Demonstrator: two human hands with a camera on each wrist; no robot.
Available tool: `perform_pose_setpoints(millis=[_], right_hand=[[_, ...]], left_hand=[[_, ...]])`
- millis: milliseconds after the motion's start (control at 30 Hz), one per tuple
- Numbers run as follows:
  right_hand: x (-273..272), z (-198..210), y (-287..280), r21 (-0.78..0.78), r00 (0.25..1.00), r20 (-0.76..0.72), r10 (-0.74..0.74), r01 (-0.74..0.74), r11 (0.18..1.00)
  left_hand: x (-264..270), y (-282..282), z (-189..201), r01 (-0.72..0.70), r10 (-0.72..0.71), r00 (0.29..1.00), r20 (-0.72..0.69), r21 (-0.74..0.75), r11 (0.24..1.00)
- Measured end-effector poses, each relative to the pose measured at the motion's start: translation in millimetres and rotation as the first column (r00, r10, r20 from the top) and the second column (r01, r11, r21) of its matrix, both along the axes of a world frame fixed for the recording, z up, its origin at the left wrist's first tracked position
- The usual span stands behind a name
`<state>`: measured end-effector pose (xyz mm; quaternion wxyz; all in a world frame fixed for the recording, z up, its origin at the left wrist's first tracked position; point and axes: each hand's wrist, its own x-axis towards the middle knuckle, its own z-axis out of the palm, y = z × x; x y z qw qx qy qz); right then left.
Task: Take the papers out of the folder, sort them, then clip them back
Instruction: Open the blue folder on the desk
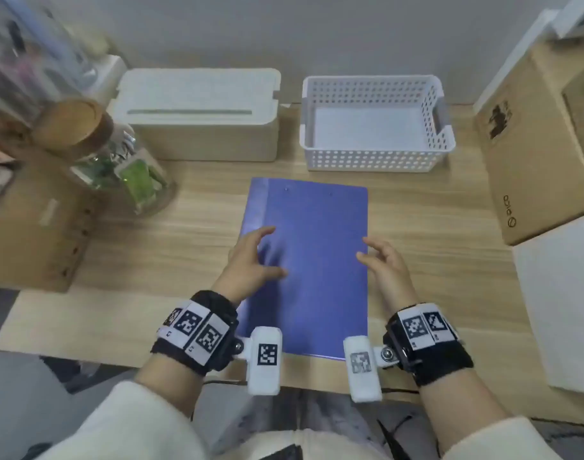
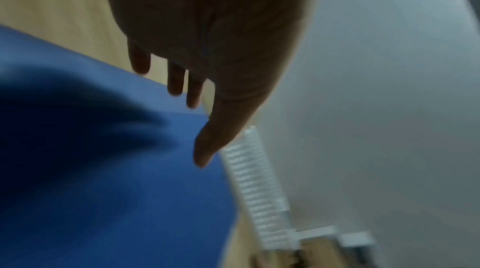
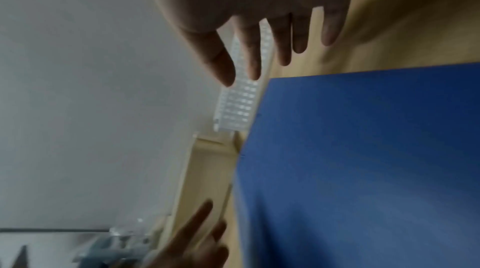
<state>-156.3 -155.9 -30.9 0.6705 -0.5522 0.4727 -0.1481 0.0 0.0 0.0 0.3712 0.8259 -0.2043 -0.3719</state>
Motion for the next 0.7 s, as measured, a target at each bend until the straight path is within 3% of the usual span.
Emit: perform_pose_setpoints(millis=[67,133,267,400,467,567,633,700], right_hand=[[-10,-17,5,-0.028,0.976,-0.17,0.135,-0.142,0.99],[-18,-24,12,0.023,0.956,-0.186,0.225,-0.225,0.974],[-13,-17,14,0.17,0.995,0.048,0.093,-0.1,0.98],[-17,2,-4,0.322,0.987,0.135,-0.09,0.042,0.946],[-24,16,-14,0.325,0.981,0.153,-0.119,0.064,0.944],[-33,46,-20,0.369,0.941,0.321,-0.108,-0.019,0.929],[-33,68,-14,0.416,0.876,0.481,-0.031,-0.197,0.888],[-25,84,-2,0.374,0.837,0.538,0.101,-0.344,0.861]], left_hand=[[-3,14,-17,0.14,-0.189,0.973,0.129,0.318,0.938],[-11,31,-32,0.268,-0.361,0.927,0.1,0.497,0.825],[-29,31,-35,0.46,-0.607,0.791,0.079,0.577,0.675],[-41,23,-31,0.458,-0.66,0.75,0.052,0.679,0.574],[-42,22,-27,0.464,-0.645,0.762,0.048,0.654,0.597],[-39,18,-14,0.536,-0.564,0.821,-0.083,0.452,0.713],[-38,7,8,0.521,-0.479,0.85,-0.219,0.218,0.825],[-38,-4,41,0.324,-0.326,0.849,-0.416,-0.079,0.943]])
